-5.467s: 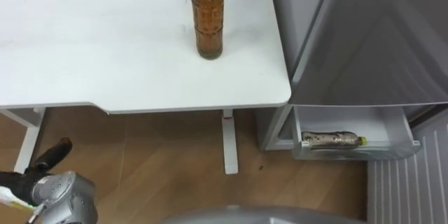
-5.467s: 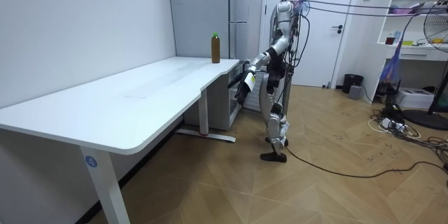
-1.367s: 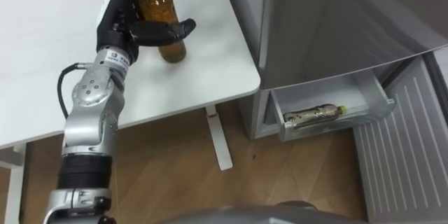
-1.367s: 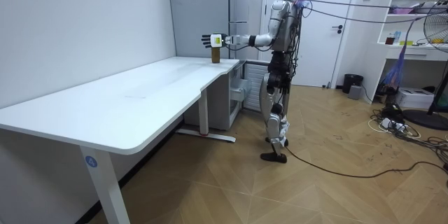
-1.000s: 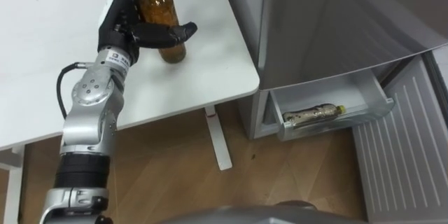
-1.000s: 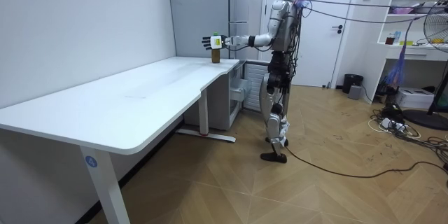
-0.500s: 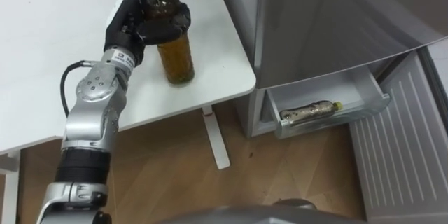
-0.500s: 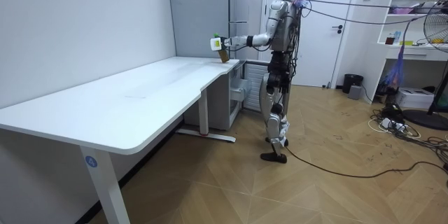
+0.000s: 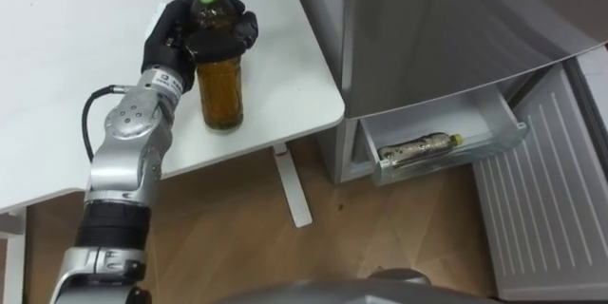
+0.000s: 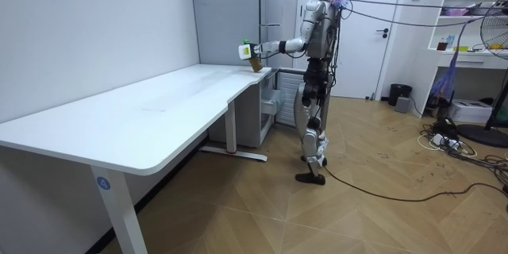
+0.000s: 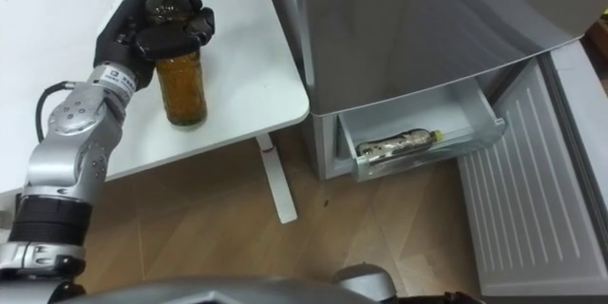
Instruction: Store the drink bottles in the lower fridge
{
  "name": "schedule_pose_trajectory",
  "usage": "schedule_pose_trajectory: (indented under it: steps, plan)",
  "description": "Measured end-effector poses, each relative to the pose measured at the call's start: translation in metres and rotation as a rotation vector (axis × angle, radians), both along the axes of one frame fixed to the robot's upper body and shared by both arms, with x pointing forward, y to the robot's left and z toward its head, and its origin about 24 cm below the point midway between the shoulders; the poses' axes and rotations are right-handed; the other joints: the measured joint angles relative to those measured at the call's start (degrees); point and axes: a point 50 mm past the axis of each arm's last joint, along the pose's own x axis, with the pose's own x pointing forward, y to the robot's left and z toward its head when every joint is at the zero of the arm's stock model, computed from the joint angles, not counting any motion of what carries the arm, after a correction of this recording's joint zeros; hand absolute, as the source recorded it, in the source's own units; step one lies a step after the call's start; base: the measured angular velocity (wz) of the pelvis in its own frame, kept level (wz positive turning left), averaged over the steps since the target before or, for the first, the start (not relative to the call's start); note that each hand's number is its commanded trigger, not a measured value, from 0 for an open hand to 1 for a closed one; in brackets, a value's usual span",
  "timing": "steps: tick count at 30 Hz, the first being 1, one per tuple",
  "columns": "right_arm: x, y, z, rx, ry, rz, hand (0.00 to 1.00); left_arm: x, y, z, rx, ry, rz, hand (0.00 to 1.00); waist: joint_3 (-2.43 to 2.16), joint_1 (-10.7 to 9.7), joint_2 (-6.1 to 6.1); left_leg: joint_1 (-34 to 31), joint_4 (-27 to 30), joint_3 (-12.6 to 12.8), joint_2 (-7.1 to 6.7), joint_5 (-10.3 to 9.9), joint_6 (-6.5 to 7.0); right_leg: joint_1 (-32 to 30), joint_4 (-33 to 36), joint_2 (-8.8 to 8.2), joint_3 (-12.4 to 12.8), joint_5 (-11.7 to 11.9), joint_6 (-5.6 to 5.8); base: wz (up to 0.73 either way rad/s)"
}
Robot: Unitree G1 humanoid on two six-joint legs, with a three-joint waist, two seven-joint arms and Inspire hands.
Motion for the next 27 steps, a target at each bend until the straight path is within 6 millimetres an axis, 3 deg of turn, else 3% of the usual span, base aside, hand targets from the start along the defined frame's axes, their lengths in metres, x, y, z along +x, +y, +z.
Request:
schedule_pose_trajectory:
  steps: [8,15,19,27]
  plan:
    - [0.007,0.006,-0.001,0.059,-0.044,-0.014,0.00,0.001,-0.003,0.008,-0.006,-0.033,-0.026,1.00,0.24,1.4,-0.66,-0.1,0.0,-0.5,-0.10,0.0,0.00,-0.2,-0.2,-0.04,-0.2,0.0,0.01,0.02]
    - [0.020,0.014,-0.001,0.083,-0.080,0.073,0.00,-0.006,-0.021,0.032,-0.022,-0.147,-0.090,1.00,-0.13,3.9,-1.74,-1.0,0.3,-1.6,-0.11,0.0,-0.01,-0.4,-0.1,-0.27,-2.4,0.0,-0.02,0.09]
    - [0.025,0.016,-0.001,0.082,-0.085,0.122,0.00,-0.008,-0.025,0.030,-0.023,-0.141,-0.104,1.00,-0.23,4.7,-1.86,-1.0,0.3,-1.9,-0.12,0.1,-0.03,0.2,-0.2,-0.40,-4.2,0.0,-0.02,0.23]
    - [0.036,0.018,0.001,0.077,-0.113,0.227,0.00,-0.015,-0.034,0.018,-0.045,-0.101,-0.111,1.00,-0.32,8.9,-2.00,-0.9,0.3,-3.1,-0.27,0.1,-0.02,0.7,-0.2,-0.56,-4.9,0.0,-0.01,0.06]
